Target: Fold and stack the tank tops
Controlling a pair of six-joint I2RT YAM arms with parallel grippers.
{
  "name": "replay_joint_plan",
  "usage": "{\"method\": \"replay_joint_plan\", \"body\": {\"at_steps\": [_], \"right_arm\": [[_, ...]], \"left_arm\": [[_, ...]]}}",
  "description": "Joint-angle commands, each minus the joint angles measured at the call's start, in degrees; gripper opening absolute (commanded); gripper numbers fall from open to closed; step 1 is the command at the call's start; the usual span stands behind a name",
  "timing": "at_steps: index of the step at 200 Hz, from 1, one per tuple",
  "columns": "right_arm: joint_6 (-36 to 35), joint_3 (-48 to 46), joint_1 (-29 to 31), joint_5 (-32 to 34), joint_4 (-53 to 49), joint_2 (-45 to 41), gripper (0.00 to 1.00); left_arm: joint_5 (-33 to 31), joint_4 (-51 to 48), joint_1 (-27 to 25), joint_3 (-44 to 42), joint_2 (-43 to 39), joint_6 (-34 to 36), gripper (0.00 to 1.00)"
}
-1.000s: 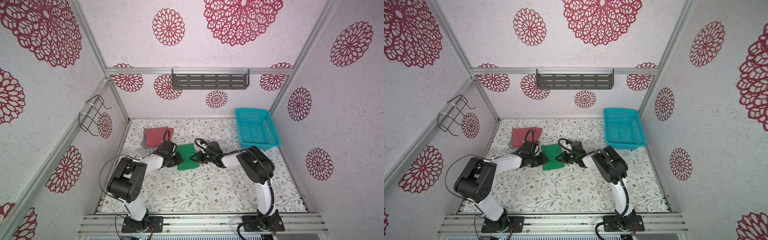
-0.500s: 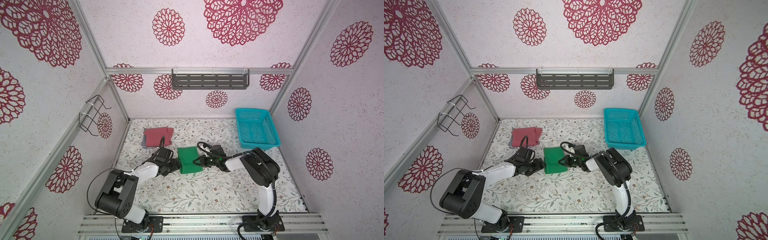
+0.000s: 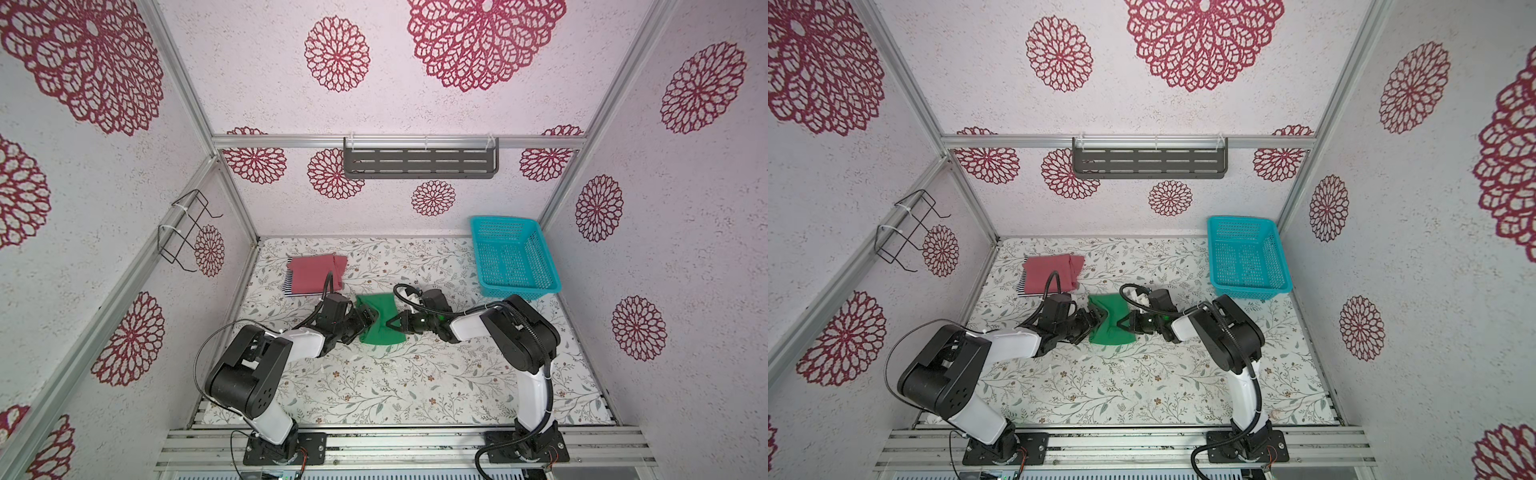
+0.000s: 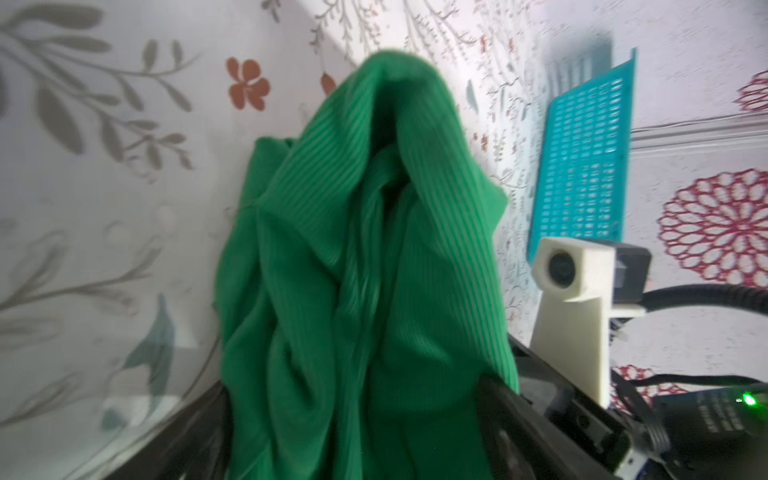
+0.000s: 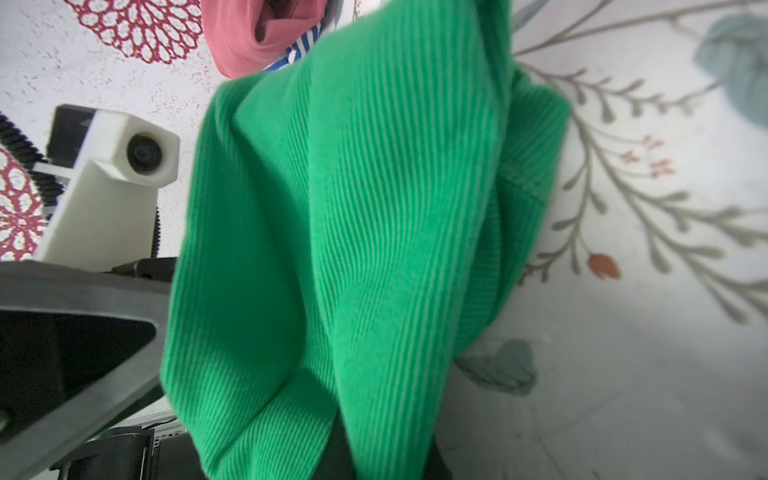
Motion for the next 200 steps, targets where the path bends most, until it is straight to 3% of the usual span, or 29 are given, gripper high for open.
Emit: {"method": "replay_joint_plan", "body": {"at_steps": [1,14,60,121,200], "right_arm": [[-3.0,-0.5,-0.1,2.3,-7.8,-1.1,0.00],[-3.2,-0.1,-0.1,2.5,-8.2,-1.0,0.00],[-3.6,0.9,0.0,2.4,-9.1,-0.3,0.00],[-4.1,0.9,0.4,2.6,-9.9,-0.2,0.00],[-4.1,1.5,0.9,2.2,-10.5,0.5,0.00]], "left_arm": [[-1.0,-3.3,-1.5,-6.0,1.2,-5.9,0.93],[-2.2,-3.6,-2.2,-7.9,-2.5,-6.6,1.00],[-8.5,-13.4,-2.5,-12.4,-21.2,-6.3,0.98],[-5.4,-0.4,-2.8,-10.2,-11.2,-6.4,0.97],[-11.6,-0.9,-4.0,-9.8,-18.3,-2.7,0.98]]}}
